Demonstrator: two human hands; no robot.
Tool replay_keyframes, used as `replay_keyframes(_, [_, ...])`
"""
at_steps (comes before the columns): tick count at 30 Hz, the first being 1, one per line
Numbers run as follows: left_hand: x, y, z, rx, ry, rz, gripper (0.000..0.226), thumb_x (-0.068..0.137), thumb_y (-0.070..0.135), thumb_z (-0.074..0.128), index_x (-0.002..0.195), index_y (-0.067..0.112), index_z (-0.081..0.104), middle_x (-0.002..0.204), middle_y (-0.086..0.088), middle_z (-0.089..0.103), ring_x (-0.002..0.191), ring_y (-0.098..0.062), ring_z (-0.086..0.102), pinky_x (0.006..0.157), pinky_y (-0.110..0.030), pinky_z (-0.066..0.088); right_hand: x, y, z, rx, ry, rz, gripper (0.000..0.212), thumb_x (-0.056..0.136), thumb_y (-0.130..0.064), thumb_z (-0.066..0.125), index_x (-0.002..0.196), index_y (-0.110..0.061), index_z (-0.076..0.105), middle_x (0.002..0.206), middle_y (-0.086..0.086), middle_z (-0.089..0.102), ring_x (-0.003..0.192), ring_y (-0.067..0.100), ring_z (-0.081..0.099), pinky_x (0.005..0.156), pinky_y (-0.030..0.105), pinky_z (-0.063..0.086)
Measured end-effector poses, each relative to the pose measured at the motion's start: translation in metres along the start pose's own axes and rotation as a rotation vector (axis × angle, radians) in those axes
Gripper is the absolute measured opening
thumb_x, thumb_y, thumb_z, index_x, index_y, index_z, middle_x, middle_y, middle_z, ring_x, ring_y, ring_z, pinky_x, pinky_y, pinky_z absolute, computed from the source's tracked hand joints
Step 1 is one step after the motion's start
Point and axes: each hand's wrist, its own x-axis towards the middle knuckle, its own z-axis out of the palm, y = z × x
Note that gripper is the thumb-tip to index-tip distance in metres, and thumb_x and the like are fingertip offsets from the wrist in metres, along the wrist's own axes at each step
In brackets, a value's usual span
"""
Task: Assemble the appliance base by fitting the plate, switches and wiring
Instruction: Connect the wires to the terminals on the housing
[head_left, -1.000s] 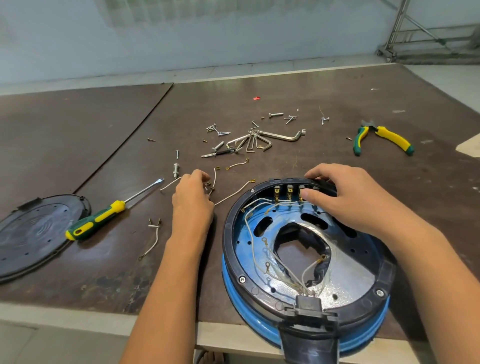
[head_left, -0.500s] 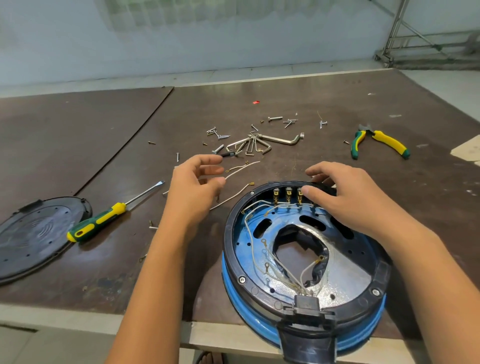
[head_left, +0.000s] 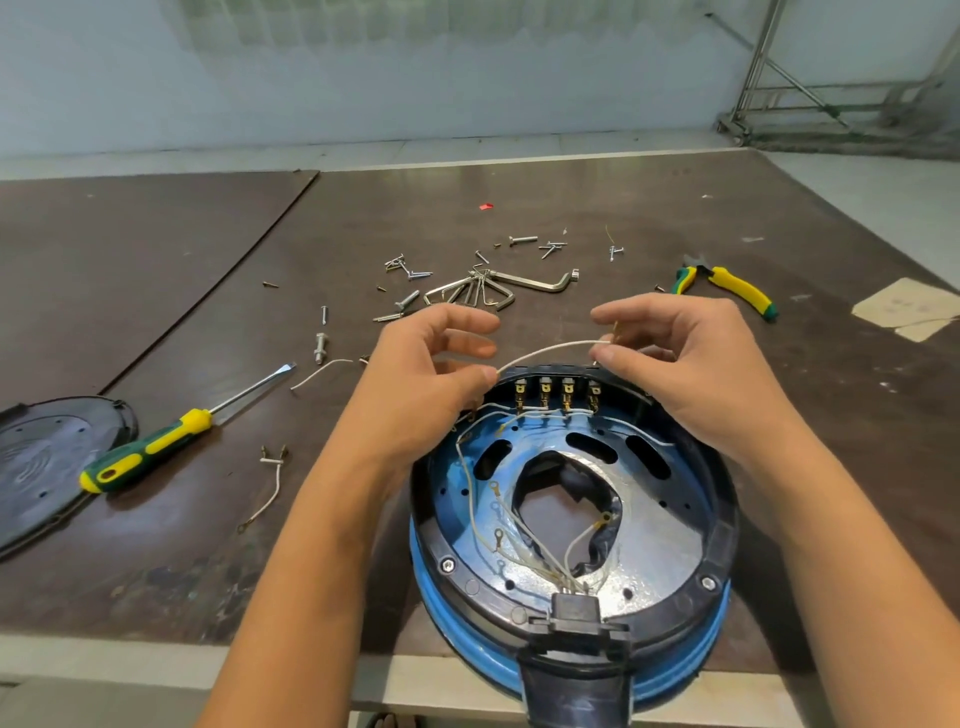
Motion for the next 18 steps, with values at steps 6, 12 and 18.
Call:
replay_keyframes(6, [0.001, -0.002, 0.001, 0.124, -0.008, 0.011, 0.035, 0.084, -0.007, 0.069, 0.106, 0.020, 0.070, 0.098, -0.005, 0.071, 0.080, -0.024, 0.067, 0.071, -0.033, 0.057, -0.001, -0.001, -0.004, -0.040, 0.010, -0.010, 0.022, 0.085, -0.011, 0.078, 0.107, -0.017, 0.076, 0.081, -0.007, 0.074, 0.075, 0.003, 0.068, 0.071, 0.017, 0.051])
replay_keyframes(12, [-0.003, 0.007, 0.016, 0.326, -0.173, 0.108, 0.032, 0.085, 0.014, 0.077, 0.115, 0.019, 0.068, 0.086, 0.006, 0.075, 0.081, -0.011, 0.070, 0.080, -0.026, 0.056, -0.003, -0.001, 0.002, -0.079, -0.058, 0.031, 0.022, 0.086, -0.012, 0.077, 0.106, -0.021, 0.078, 0.082, -0.006, 0.073, 0.075, 0.005, 0.066, 0.077, 0.028, 0.054])
replay_keyframes(18, [-0.001, 0.005, 0.040, 0.579, -0.113, 0.202, 0.023, 0.090, 0.029, 0.072, 0.112, 0.026, 0.072, 0.089, 0.008, 0.072, 0.085, -0.007, 0.066, 0.085, -0.032, 0.054, -0.005, -0.004, 0.002, -0.190, -0.059, 0.006, 0.023, 0.086, -0.013, 0.075, 0.108, -0.021, 0.078, 0.084, -0.007, 0.074, 0.081, 0.007, 0.069, 0.078, 0.025, 0.053])
